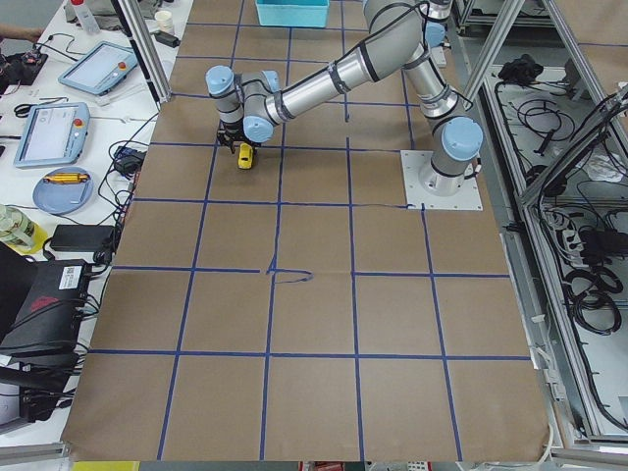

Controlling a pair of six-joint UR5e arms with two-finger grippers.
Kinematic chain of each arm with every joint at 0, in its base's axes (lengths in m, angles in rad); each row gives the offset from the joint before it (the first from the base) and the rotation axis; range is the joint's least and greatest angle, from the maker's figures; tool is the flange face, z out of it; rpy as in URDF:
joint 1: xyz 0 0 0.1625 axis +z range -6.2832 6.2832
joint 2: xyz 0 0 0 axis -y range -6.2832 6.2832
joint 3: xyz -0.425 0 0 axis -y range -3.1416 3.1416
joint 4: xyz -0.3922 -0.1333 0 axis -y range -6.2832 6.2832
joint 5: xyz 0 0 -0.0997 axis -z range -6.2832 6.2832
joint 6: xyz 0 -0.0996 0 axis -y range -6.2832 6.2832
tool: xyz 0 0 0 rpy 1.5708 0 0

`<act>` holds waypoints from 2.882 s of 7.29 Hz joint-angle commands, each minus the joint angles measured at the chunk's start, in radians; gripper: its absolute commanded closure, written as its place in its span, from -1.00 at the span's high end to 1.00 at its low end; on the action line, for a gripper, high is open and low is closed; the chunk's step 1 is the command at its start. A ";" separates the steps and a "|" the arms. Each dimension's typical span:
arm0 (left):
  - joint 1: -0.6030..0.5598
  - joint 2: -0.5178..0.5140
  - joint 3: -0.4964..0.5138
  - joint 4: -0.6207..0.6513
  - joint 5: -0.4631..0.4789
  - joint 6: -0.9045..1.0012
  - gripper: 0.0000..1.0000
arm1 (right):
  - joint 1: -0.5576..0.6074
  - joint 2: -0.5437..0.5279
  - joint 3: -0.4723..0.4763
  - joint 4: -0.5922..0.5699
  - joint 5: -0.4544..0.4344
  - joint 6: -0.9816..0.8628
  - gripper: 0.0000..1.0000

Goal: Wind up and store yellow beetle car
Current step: 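Close the left gripper on the yellow car, pressing it down, then drag the held car backward along the table with the left gripper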

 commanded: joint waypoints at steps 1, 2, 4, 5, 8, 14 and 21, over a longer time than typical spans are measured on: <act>0.000 0.001 -0.001 0.003 0.000 0.000 -0.33 | -0.001 0.000 0.001 0.000 -0.002 -0.001 1.00; 0.000 0.001 -0.001 0.003 0.000 0.000 -0.52 | -0.001 0.000 0.005 0.000 -0.002 -0.001 1.00; 0.000 0.001 -0.005 0.012 0.000 0.000 -0.80 | -0.001 -0.001 0.003 0.000 -0.004 -0.001 1.00; 0.000 0.001 -0.005 0.013 0.003 0.001 -0.80 | -0.001 0.000 0.005 0.000 -0.004 -0.001 1.00; 0.000 0.001 -0.004 0.013 0.012 0.006 -0.93 | -0.001 -0.001 0.003 0.000 -0.004 0.001 1.00; 0.084 0.001 -0.010 0.014 0.017 0.089 -0.98 | 0.001 0.000 0.001 0.000 -0.001 0.001 1.00; 0.141 -0.005 -0.007 0.036 0.021 0.173 -0.97 | -0.001 0.000 0.003 0.000 -0.002 0.001 1.00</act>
